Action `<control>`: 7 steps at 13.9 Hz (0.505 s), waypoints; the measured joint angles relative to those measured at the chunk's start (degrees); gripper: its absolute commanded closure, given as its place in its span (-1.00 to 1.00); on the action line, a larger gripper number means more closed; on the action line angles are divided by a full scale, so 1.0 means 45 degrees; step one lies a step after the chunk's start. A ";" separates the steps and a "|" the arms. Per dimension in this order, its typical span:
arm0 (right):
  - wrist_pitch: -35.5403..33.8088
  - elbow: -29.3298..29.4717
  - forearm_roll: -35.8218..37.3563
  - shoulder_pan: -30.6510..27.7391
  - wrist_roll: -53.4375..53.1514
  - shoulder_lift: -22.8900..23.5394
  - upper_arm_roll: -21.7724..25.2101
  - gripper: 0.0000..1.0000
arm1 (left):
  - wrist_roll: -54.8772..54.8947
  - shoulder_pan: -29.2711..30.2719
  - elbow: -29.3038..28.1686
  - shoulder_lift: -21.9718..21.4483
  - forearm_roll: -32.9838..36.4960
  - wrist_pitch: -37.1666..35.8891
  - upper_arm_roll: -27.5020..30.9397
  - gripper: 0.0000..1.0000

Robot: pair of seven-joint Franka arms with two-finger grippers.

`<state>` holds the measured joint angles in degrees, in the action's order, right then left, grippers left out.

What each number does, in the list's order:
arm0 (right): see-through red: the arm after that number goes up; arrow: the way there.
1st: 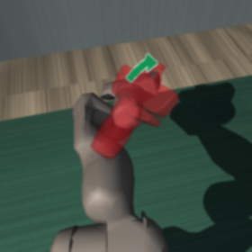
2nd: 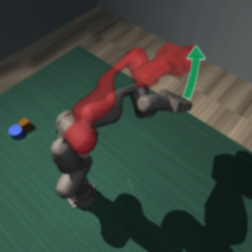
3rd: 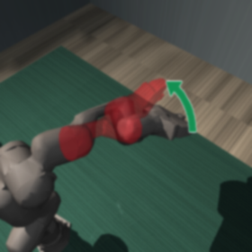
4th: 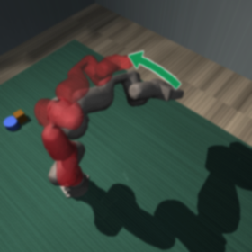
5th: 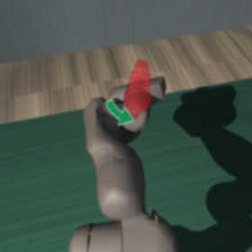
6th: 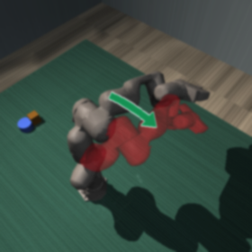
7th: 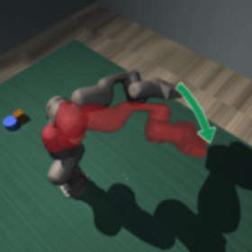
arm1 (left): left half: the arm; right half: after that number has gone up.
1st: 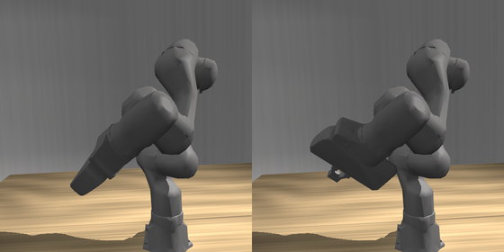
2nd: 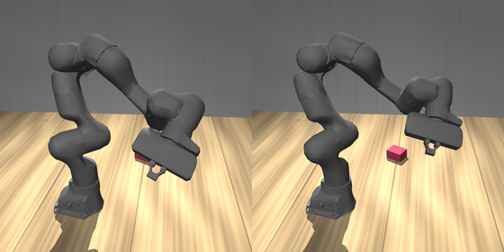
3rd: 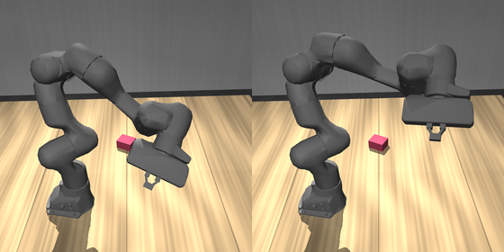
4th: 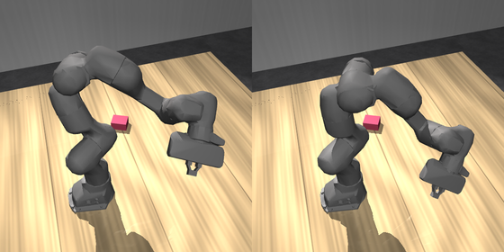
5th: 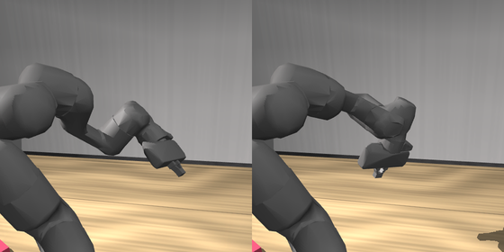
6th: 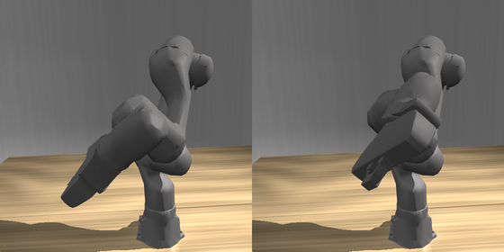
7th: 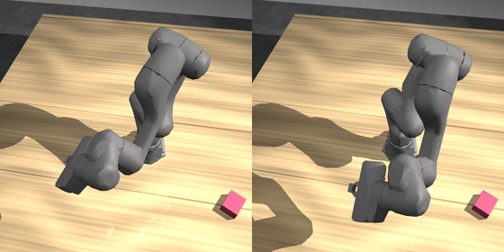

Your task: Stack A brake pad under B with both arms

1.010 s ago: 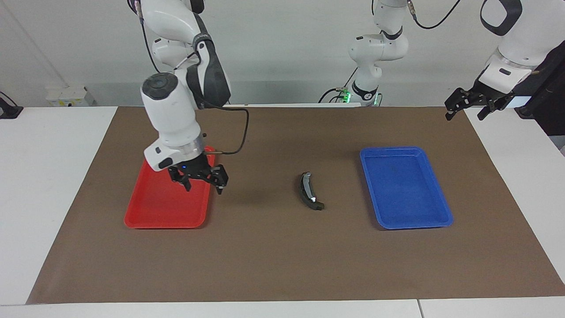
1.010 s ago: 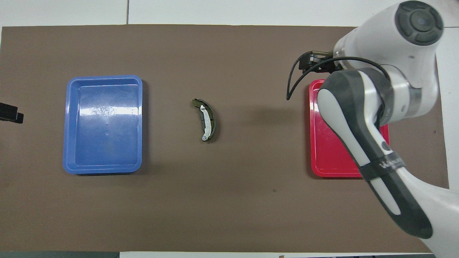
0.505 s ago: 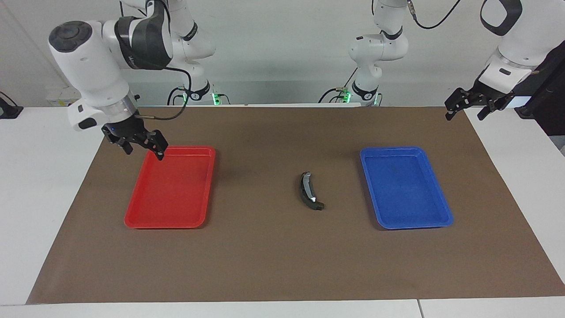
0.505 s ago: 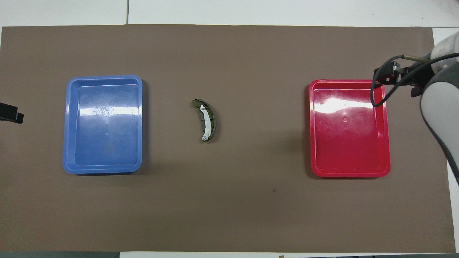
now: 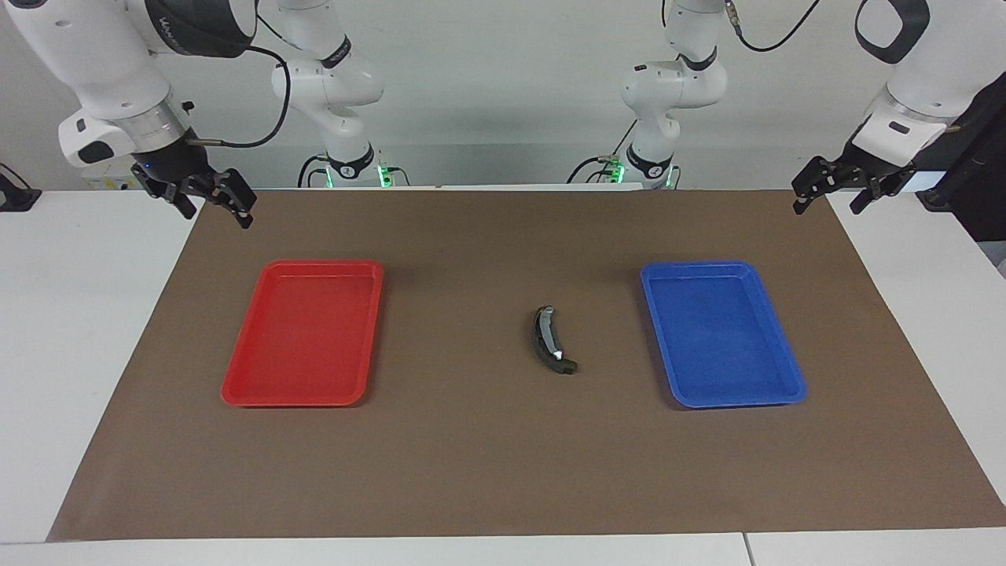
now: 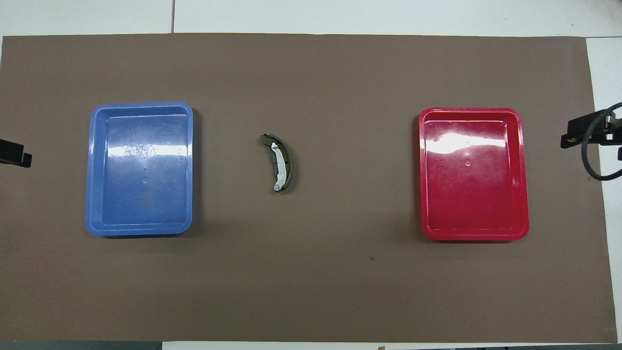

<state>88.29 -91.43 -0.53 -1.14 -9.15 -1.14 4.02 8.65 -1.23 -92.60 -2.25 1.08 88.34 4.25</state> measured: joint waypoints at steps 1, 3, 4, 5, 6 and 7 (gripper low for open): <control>-0.0027 0.0000 0.0001 -0.0550 0.0000 -0.0007 -0.0545 -0.99 | 0.0000 0.0000 0.0000 0.0000 0.0000 0.0000 0.0000 -0.99; -0.0054 -0.0004 0.0002 -0.0981 0.0000 -0.0007 -0.1104 -0.99 | 0.0000 0.0000 0.0000 0.0000 0.0000 0.0000 0.0000 -0.99; -0.0055 -0.0004 0.0002 -0.0871 -0.0022 -0.0007 -0.1099 -0.99 | 0.0000 0.0000 0.0000 0.0000 0.0000 0.0000 0.0000 -0.99; -0.0059 -0.0004 0.0002 -0.0652 -0.0108 -0.0007 -0.0953 -0.99 | 0.0000 0.0000 0.0000 0.0000 0.0000 0.0000 0.0000 -0.99; -0.0062 -0.0003 0.0002 -0.0372 -0.0178 -0.0007 -0.0669 -0.99 | 0.0000 0.0000 0.0000 0.0000 0.0000 0.0000 0.0000 -0.99; -0.0062 -0.0003 0.0003 -0.0223 -0.0179 -0.0007 -0.0443 -0.99 | 0.0001 0.0000 0.0000 0.0000 0.0000 0.0000 0.0000 -0.99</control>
<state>88.01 -91.44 -0.52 -2.14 -9.95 -1.17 2.03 8.65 -1.23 -92.60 -2.25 1.08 88.34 4.25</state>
